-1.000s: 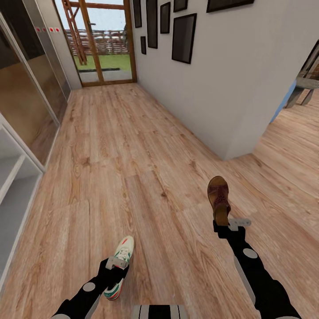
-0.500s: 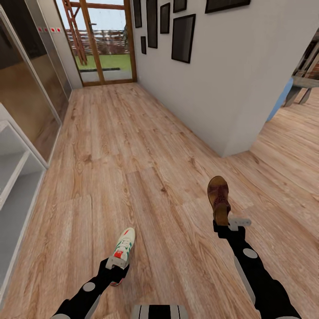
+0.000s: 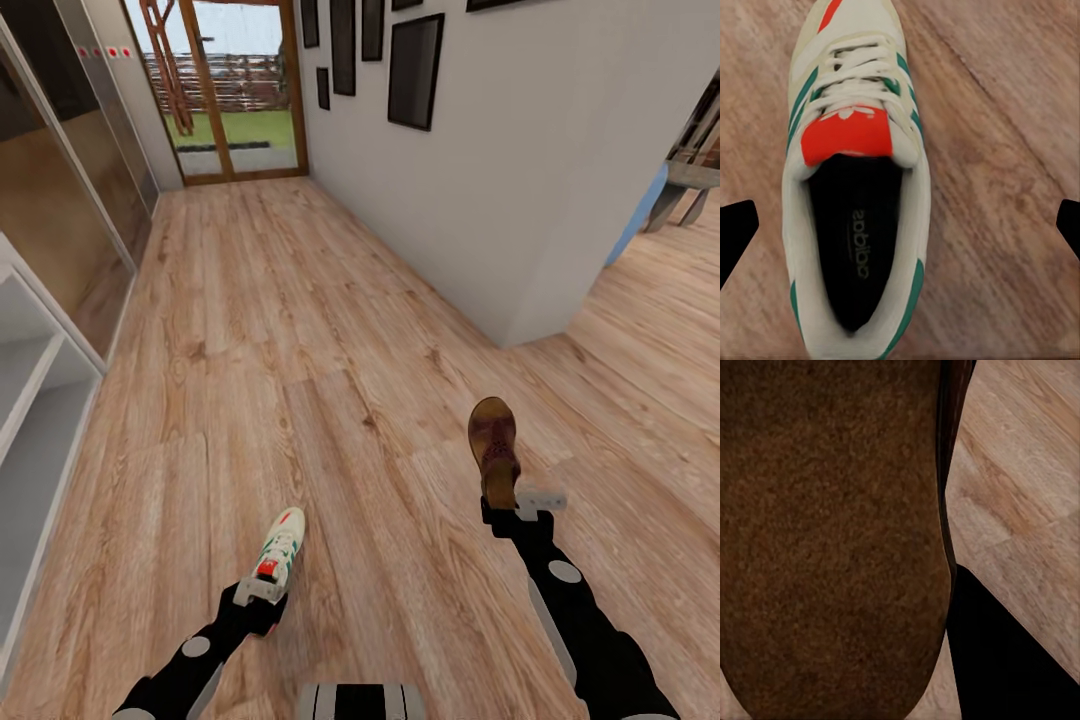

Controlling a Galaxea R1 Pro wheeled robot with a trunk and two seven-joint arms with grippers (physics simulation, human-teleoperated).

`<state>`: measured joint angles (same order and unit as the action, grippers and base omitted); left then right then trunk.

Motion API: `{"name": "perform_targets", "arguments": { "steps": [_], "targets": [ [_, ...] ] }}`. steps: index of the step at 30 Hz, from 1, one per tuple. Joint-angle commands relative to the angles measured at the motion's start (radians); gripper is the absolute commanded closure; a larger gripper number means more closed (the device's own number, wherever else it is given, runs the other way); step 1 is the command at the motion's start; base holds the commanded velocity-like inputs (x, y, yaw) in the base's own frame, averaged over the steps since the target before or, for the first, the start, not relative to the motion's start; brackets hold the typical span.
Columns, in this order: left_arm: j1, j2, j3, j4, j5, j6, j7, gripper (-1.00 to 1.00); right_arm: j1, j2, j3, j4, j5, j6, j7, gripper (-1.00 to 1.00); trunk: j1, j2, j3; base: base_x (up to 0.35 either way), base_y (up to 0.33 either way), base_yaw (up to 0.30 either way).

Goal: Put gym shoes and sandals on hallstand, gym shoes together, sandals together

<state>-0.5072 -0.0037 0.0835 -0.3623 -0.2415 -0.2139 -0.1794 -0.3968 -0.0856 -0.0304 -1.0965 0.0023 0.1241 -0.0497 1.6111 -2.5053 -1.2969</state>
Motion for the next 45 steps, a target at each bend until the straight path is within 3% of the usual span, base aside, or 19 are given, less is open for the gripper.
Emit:
{"name": "perform_targets", "arguments": {
  "steps": [1,11,18,29,45],
  "targets": [
    [-0.001,0.0,0.009,0.0,-0.007,-0.004,-0.006,-1.0,0.0,0.0,0.001,-0.002,-0.002,0.006,-0.004,1.0,0.0,-0.001,-0.006,0.0,0.0,0.011],
    [0.0,0.002,0.009,0.002,0.008,-0.063,0.0,-1.0,0.0,0.0,0.001,-0.002,-0.002,0.006,-0.004,1.0,0.005,-0.003,-0.06,0.0,0.0,0.06],
    [0.0,0.002,0.008,0.002,0.015,-0.08,0.037,-1.0,0.0,0.0,0.0,-0.002,-0.002,0.006,-0.004,1.0,0.008,-0.005,-0.097,0.0,0.0,0.098],
    [0.001,0.002,0.009,0.002,0.017,-0.085,0.07,-1.0,0.0,0.0,0.0,-0.002,-0.002,0.006,-0.004,1.0,0.008,-0.005,-0.108,0.0,0.0,0.07],
    [0.001,0.002,0.009,0.002,0.018,-0.085,0.07,-1.0,0.0,-0.001,-0.001,-0.003,-0.003,0.006,-0.004,1.0,0.015,-0.008,-0.186,0.0,0.0,0.002]
  ]
}}
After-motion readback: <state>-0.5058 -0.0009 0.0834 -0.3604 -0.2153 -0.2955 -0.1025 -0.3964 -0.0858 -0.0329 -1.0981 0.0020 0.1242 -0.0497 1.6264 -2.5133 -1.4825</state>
